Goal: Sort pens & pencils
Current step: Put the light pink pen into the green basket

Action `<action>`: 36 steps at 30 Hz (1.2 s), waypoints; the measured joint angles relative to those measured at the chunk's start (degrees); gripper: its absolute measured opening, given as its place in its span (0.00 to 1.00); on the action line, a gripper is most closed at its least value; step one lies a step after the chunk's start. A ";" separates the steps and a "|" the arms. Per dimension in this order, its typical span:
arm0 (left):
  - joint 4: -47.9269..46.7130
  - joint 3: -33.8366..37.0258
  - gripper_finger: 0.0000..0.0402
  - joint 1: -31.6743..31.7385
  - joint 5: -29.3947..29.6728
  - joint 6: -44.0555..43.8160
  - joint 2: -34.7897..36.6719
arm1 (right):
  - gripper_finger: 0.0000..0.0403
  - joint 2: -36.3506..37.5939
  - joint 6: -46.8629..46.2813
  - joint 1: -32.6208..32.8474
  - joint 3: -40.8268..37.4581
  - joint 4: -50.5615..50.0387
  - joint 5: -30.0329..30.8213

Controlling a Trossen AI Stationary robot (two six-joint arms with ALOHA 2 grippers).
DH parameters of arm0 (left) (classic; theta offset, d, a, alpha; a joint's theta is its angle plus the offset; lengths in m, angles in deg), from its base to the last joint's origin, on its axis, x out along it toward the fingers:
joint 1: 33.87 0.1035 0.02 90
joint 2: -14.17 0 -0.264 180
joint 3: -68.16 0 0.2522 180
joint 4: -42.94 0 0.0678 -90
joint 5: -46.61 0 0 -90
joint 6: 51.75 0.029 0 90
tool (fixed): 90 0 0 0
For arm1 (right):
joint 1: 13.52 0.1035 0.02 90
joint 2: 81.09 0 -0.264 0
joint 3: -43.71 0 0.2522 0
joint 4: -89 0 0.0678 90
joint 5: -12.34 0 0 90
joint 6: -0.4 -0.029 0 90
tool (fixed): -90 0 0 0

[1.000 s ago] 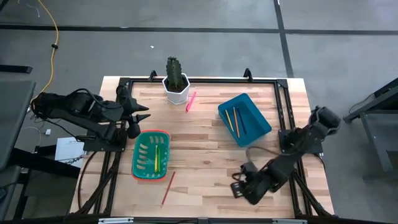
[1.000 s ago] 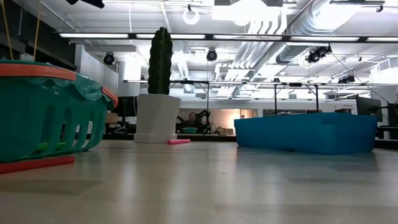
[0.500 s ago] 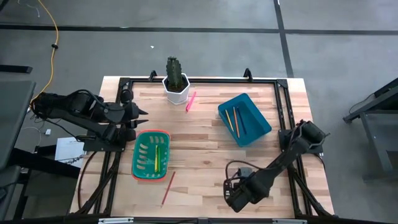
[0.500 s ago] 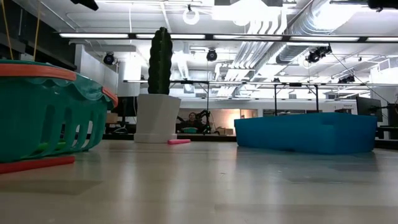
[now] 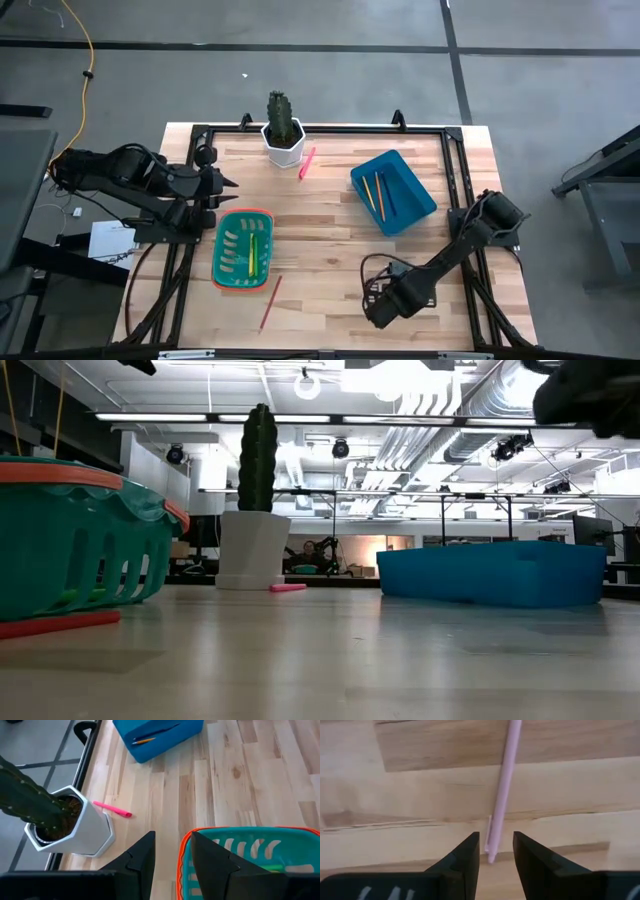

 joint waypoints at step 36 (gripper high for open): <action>0.07 -0.02 0.28 0.00 -0.44 -0.72 0.02 | 0.27 9.24 0.44 -4.10 -23.08 22.19 0.45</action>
